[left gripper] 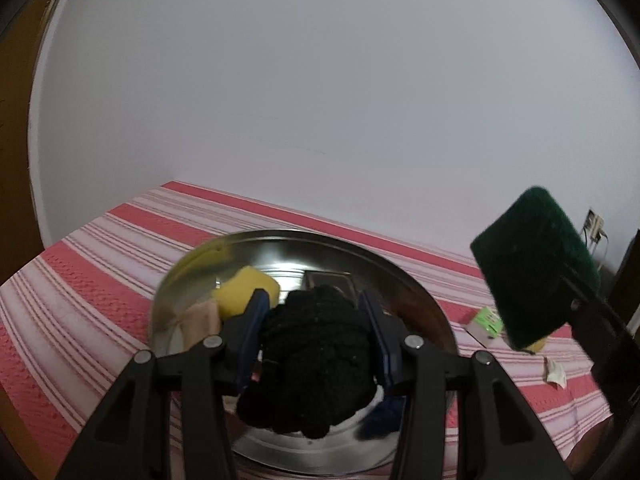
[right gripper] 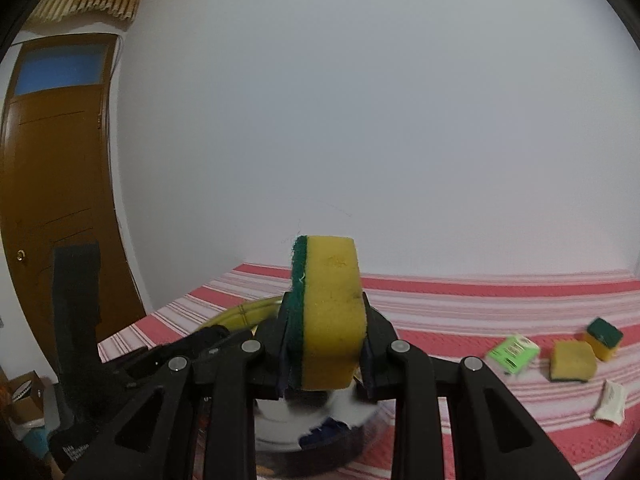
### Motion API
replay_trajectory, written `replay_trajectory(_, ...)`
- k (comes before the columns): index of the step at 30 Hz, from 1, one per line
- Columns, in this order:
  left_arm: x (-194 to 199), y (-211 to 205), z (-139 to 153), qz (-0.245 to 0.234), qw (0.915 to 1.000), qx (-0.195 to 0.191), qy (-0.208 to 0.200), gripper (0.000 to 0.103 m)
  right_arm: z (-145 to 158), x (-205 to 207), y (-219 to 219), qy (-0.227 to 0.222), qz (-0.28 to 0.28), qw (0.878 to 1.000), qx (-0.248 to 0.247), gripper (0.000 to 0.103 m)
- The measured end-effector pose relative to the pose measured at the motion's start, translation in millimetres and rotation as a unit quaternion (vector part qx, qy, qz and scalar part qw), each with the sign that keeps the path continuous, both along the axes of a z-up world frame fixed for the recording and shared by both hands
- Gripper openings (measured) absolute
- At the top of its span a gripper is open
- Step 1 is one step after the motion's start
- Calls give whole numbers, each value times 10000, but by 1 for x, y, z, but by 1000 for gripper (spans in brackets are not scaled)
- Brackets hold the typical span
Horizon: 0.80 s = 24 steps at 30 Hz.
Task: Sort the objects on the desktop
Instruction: 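Carry the black cloth and sponge over the tin and release both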
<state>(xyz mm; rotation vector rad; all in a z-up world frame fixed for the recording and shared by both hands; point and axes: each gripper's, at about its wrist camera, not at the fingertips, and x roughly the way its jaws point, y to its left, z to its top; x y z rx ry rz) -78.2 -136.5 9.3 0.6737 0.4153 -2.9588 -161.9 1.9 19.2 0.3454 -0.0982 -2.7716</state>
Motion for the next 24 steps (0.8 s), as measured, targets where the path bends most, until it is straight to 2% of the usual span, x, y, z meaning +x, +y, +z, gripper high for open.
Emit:
replay_trajectory(11, -14, -10, -4, 166, 9998, 8, -62, 46, 21, -40, -20, 108, 1, 9998, 195, 30)
replay_trajectory(15, -21, -9, -7, 179, 9998, -25, -94, 46, 19, -67, -26, -24, 24, 9994, 341, 30)
replay_trajectory(24, -41, -10, -18, 245, 9992, -9, -326, 46, 9, -112, -43, -677, 193, 9967, 397, 30)
